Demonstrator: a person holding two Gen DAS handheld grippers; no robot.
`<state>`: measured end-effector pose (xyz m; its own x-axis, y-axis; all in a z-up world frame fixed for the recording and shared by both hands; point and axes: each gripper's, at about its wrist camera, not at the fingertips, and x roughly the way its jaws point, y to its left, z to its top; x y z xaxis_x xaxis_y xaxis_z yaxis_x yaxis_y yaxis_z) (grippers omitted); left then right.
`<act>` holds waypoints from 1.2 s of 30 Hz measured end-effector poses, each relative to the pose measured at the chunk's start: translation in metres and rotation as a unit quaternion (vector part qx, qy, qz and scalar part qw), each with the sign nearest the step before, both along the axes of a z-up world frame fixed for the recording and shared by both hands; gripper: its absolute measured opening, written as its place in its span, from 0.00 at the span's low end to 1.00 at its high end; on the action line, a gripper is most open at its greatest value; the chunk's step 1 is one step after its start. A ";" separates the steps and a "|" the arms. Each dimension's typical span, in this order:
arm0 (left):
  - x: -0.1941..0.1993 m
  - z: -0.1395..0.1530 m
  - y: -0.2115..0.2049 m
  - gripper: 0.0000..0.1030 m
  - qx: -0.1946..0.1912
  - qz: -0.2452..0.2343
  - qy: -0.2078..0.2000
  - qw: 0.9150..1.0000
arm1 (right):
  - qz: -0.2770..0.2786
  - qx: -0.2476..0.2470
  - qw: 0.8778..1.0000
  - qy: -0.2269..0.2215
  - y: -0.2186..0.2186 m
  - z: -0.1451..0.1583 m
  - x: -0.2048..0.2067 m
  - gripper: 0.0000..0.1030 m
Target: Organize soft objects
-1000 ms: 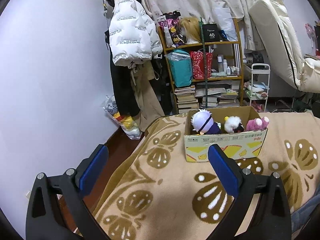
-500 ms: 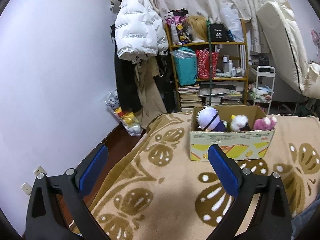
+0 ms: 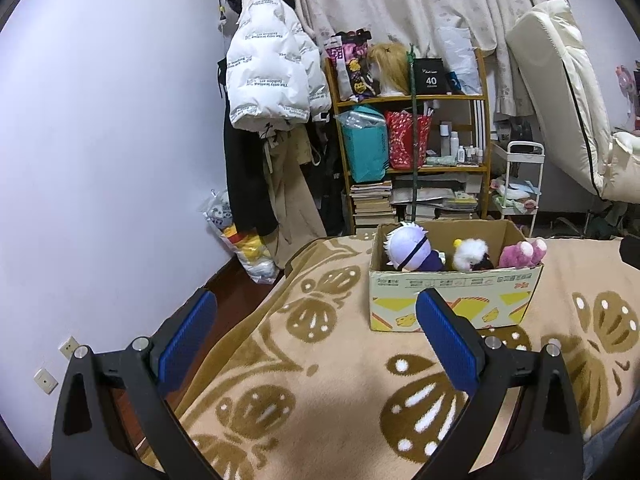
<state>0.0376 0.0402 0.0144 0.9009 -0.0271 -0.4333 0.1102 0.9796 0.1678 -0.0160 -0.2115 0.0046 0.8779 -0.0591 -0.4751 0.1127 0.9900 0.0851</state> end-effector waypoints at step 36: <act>-0.003 -0.002 -0.007 0.96 0.010 -0.022 0.003 1.000 | 0.001 -0.001 1.000 0.004 -0.001 -0.001 -0.001 1.00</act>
<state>0.0348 0.0337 0.0122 0.8962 -0.0577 -0.4399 0.1537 0.9705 0.1859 -0.0173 -0.2127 0.0032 0.8743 -0.0588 -0.4818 0.1120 0.9903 0.0824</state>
